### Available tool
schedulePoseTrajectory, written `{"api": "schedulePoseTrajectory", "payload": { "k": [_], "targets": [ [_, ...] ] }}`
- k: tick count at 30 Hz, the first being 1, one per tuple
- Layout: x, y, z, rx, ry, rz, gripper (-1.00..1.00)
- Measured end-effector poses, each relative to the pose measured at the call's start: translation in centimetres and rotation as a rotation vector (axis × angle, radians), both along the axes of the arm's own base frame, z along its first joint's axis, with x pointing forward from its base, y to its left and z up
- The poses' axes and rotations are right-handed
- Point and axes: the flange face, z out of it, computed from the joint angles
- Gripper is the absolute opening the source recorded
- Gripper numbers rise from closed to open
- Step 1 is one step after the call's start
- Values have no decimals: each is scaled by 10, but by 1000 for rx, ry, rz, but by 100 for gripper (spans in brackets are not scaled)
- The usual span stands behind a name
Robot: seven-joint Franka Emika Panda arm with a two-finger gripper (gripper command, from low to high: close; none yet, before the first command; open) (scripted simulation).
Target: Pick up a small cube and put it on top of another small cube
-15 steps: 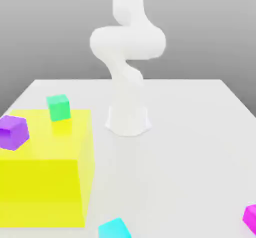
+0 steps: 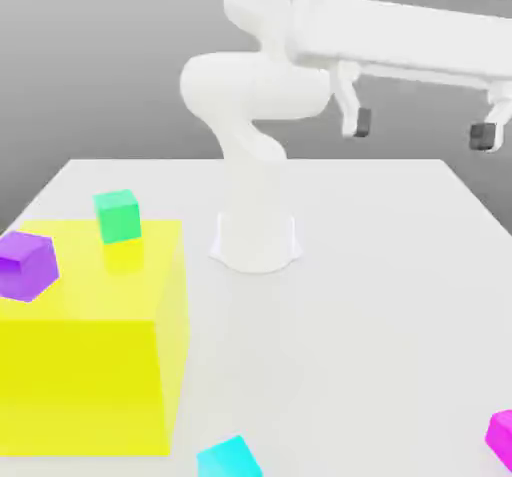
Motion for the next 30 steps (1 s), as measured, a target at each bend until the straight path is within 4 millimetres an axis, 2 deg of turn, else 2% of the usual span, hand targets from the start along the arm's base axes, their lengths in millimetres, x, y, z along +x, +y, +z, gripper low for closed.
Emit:
{"api": "schedulePoseTrajectory", "payload": {
  "k": [5, 9, 13, 17, 21, 22, 27, 28, 30],
  "targets": [
    [6, 52, -82, -9, 110, 59, 0],
    [2, 83, -146, -2, 198, 88, 0],
    [-13, 118, -207, 18, 286, 125, 0],
    [-39, 153, -263, 50, 376, 162, 0],
    [-45, 161, -324, 60, 397, 168, 0],
    [-46, 162, -335, 59, 397, 169, -100],
    [-46, 162, -335, 61, 397, 169, -100],
    [-46, 162, -340, 60, 397, 170, -100],
    [-45, 162, -324, 62, 397, 169, -100]
  ]
}}
